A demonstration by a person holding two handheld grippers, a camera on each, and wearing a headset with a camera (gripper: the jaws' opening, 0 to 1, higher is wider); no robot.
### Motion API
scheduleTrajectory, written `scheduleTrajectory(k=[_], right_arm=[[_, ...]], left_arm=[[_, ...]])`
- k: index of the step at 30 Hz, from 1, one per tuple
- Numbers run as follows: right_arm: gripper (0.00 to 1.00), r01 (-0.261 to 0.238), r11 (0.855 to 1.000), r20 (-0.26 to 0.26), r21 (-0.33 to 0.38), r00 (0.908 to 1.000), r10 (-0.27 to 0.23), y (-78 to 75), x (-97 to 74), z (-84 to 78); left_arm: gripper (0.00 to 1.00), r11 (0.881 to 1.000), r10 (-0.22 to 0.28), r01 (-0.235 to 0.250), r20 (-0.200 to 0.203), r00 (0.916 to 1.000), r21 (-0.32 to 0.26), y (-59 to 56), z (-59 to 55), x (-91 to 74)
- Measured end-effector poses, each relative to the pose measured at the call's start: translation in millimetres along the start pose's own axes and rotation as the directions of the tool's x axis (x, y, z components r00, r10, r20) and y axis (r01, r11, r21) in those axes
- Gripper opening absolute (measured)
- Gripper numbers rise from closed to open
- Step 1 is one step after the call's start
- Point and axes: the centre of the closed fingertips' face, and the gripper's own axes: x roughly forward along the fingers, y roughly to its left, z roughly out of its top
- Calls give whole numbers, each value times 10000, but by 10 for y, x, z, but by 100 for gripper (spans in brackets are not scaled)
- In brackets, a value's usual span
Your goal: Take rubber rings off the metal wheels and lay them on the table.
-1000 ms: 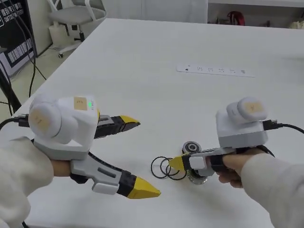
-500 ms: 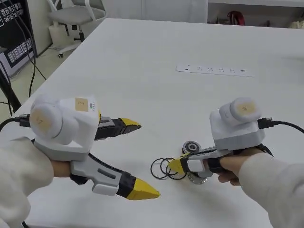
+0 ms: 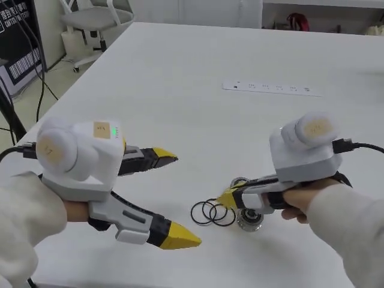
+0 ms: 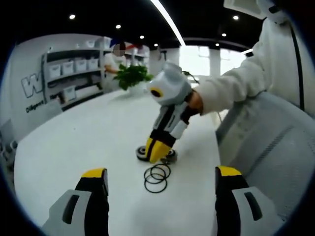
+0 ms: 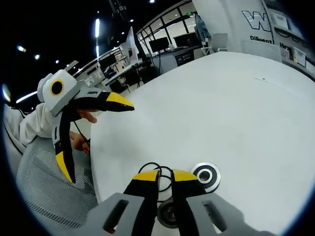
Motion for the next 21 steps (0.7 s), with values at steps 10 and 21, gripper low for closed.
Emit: scheduleTrajectory(k=[10, 21], right_arm=[[6, 513, 9974, 1142, 502, 9918, -567, -216, -268, 273], [7, 944, 9857, 2001, 1398, 9722, -1215, -532, -519, 393]], left_arm=[[91, 9999, 128, -128, 72, 9999, 40, 15, 28, -12], [89, 9979, 440, -450, 205, 9988, 476, 103, 220, -41]])
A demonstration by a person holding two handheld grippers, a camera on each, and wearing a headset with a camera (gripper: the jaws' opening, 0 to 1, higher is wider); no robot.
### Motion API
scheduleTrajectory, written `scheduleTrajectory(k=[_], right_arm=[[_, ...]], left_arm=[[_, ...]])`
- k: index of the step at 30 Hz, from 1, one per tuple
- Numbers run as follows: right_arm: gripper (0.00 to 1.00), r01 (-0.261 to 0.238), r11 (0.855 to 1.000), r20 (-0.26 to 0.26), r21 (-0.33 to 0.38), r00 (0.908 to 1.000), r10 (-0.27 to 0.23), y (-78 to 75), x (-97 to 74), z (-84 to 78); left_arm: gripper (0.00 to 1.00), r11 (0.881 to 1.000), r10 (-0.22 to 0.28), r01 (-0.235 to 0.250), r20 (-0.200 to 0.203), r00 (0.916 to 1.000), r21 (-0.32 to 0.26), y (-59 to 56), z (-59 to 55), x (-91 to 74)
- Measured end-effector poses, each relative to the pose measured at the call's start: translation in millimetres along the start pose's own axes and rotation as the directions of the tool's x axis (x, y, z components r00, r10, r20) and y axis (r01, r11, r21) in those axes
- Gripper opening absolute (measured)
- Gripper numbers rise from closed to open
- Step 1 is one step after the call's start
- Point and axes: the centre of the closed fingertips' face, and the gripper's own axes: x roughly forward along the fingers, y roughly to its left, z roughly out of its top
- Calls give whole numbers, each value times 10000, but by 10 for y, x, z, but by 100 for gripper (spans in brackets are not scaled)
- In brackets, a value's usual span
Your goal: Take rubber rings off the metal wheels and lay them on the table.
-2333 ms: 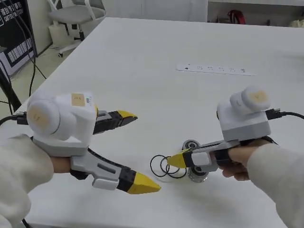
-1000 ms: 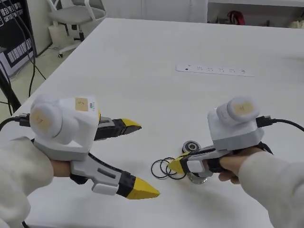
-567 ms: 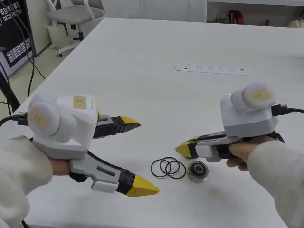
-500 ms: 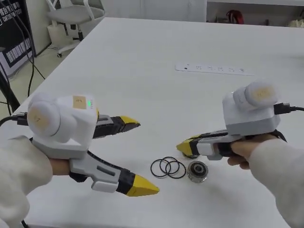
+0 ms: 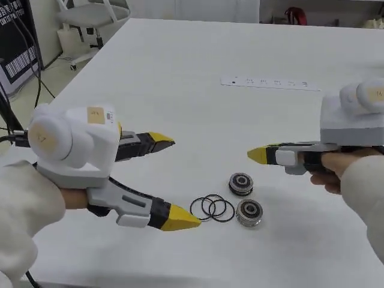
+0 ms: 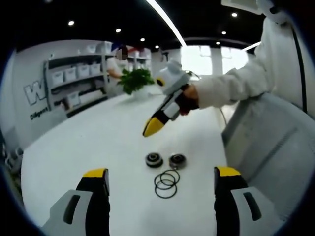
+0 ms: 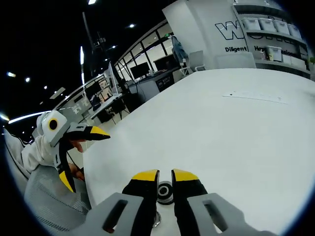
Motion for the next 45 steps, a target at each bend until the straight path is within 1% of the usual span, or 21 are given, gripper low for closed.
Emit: scheduleTrajectory(k=[3, 7, 9, 10, 11, 12, 14, 16, 18, 20, 21, 25, 28, 30, 31, 33, 35, 37, 39, 42, 45], right_arm=[[7, 125, 9998, 25, 150, 9999, -126, -65, -28, -13], [8, 144, 9997, -6, 197, 9999, -144, -98, -42, -29], [8, 161, 9997, -52, 200, 9999, -160, -123, -51, -40], [8, 118, 9996, -20, 247, 9999, -118, -131, -53, -40], [9, -202, 9982, 69, 557, 9998, 198, -92, -43, -44], [10, -404, 9961, 10, 783, 9992, 404, -62, -36, -66], [11, -433, 9965, -96, 716, 9990, 441, -69, -17, -102], [12, -487, 9973, -354, 552, 9981, 507, -53, -5, -159], [13, -600, 9970, -547, 499, 9965, 627, -34, 1, -200], [14, -910, 9946, -740, 489, 9928, 945, 30, 14, -240], [14, -929, 9946, -764, 461, 9924, 963, 37, 17, -245], [16, -954, 9954, -1012, 60, 9903, 956, 64, 38, -297], [16, -924, 9955, -1191, -221, 9889, 892, 55, 54, -349], [17, -906, 9951, -1272, -406, 9882, 848, 46, 62, -379], [17, -878, 9949, -1328, -498, 9879, 805, 33, 71, -409], [17, -847, 9942, -1620, -657, 9841, 732, 9, 79, -491], [18, -880, 9928, -1732, -810, 9822, 730, 6, 82, -529], [17, -888, 9907, -1860, -1030, 9802, 685, -3, 81, -560], [17, -884, 9896, -1914, -1131, 9793, 656, -15, 79, -573], [18, -889, 9881, -1894, -1255, 9798, 641, -26, 88, -581], [17, -923, 9867, -1939, -1341, 9788, 652, -28, 101, -604]], left_arm=[[89, 9998, 76, -79, 122, 9999, 203, 68, 131, -11], [90, 9970, 226, -240, 197, 9995, 738, 152, 295, -33], [89, 9959, 319, -338, 243, 9992, 837, 208, 368, -30], [89, 9953, 374, -396, 257, 9990, 881, 233, 396, -22], [88, 9944, 386, -410, 263, 9989, 972, 261, 438, -2], [88, 9934, 322, -351, 276, 9991, 1093, 266, 470, 13], [87, 9899, 248, -274, 206, 9995, 1389, 296, 544, 60], [86, 9841, 256, -281, 165, 9995, 1753, 347, 627, 110], [84, 9824, 269, -300, 192, 9995, 1845, 394, 694, 151], [80, 9832, 179, -246, 385, 9991, 1808, 431, 785, 198], [80, 9847, 108, -189, 474, 9988, 1734, 446, 828, 230], [80, 9847, 96, -189, 546, 9985, 1731, 498, 912, 339], [77, 9863, 43, -136, 565, 9984, 1642, 529, 931, 400], [73, 9891, 146, -248, 710, 9974, 1451, 586, 948, 461], [69, 9907, 214, -319, 802, 9966, 1325, 623, 948, 511], [63, 9916, 288, -395, 872, 9958, 1232, 658, 928, 584], [60, 9928, 306, -403, 865, 9958, 1129, 658, 875, 669], [58, 9943, 204, -292, 861, 9961, 1028, 617, 803, 753], [55, 9957, 39, -110, 771, 9970, 924, 554, 698, 826], [51, 9956, -294, 256, 404, 9988, 906, 448, 488, 917], [47, 9960, -357, 338, 215, 9991, 825, 423, 355, 968]])
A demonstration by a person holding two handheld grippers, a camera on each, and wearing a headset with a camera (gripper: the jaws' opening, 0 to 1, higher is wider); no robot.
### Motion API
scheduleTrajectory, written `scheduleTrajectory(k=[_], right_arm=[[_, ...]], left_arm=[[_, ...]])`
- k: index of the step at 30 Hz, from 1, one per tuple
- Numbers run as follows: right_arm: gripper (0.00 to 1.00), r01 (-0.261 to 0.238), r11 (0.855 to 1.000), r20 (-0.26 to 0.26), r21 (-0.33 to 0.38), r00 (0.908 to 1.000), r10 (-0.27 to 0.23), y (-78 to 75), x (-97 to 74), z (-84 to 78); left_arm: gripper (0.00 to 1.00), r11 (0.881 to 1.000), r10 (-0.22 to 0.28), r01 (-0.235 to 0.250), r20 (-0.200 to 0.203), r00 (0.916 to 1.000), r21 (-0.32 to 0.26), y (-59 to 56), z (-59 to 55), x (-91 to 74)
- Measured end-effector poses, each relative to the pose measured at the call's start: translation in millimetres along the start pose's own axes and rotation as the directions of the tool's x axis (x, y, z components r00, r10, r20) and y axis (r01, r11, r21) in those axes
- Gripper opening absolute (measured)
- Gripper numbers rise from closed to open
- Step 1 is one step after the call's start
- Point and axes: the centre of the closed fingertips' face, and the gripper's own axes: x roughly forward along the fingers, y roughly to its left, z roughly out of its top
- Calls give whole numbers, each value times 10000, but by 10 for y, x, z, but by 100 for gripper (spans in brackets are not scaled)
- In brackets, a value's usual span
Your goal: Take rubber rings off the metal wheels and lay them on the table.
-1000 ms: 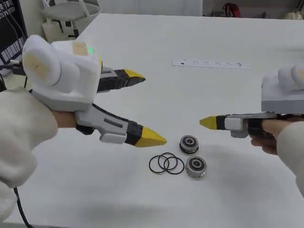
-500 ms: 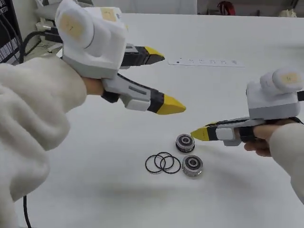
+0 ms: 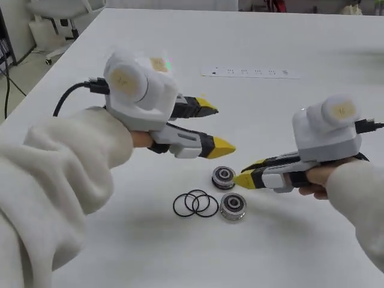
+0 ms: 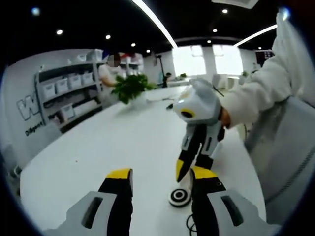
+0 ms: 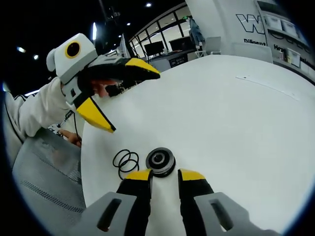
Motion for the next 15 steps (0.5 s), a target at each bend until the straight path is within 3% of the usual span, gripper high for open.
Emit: scheduleTrajectory(k=[6, 15], right_arm=[[17, 7, 9999, -54, -167, 10000, -8, -12, 23, -16], [16, -100, 9994, -69, -336, 9999, 98, 11, 42, -10]], left_arm=[[35, 9996, -142, 135, -308, 9994, -236, -91, -177, 104], [29, 9984, -417, 387, -729, 9965, -419, -222, -376, 220]])
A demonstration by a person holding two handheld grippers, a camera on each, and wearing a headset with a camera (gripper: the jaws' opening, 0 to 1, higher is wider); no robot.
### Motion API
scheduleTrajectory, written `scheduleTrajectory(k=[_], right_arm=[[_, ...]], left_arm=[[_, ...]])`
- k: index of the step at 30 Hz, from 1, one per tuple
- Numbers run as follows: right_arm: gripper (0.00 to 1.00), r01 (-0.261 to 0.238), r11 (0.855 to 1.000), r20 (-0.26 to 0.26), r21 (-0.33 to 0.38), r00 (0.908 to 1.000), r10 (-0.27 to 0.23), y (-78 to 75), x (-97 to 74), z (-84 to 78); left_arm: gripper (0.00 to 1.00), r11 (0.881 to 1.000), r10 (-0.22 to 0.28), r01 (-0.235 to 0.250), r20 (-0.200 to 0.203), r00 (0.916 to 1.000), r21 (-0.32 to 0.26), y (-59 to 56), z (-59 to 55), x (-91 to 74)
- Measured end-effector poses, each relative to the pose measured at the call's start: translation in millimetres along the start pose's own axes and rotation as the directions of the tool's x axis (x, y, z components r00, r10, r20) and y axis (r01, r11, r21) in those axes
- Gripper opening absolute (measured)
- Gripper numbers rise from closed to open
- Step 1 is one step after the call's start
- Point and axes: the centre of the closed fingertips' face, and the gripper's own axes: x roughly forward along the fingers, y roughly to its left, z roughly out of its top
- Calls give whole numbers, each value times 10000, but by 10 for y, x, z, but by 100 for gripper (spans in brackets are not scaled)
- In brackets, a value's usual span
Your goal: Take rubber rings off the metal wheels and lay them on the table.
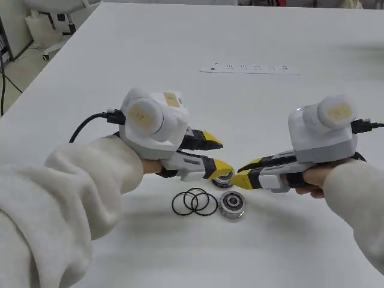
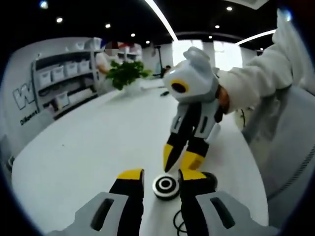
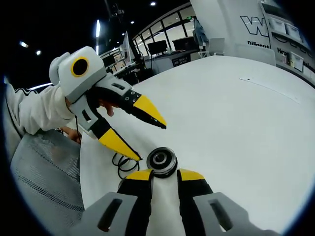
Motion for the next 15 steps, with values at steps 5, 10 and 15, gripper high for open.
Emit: scheduleTrajectory(k=[5, 10, 15], right_arm=[[16, -51, 9997, -265, -245, 9996, 44, 23, 19, -48], [16, -6, 9996, -325, -298, 9995, -4, 17, 30, -68], [16, 87, 9993, -366, -372, 9993, -101, -6, 44, -97]], left_arm=[[27, 9993, -203, 202, -11, 9998, -324, -49, -64, 33], [26, 9988, -149, 134, -320, 9994, -473, -47, -198, 61], [23, 9972, -39, 12, -358, 9994, -750, -23, -236, 72]])
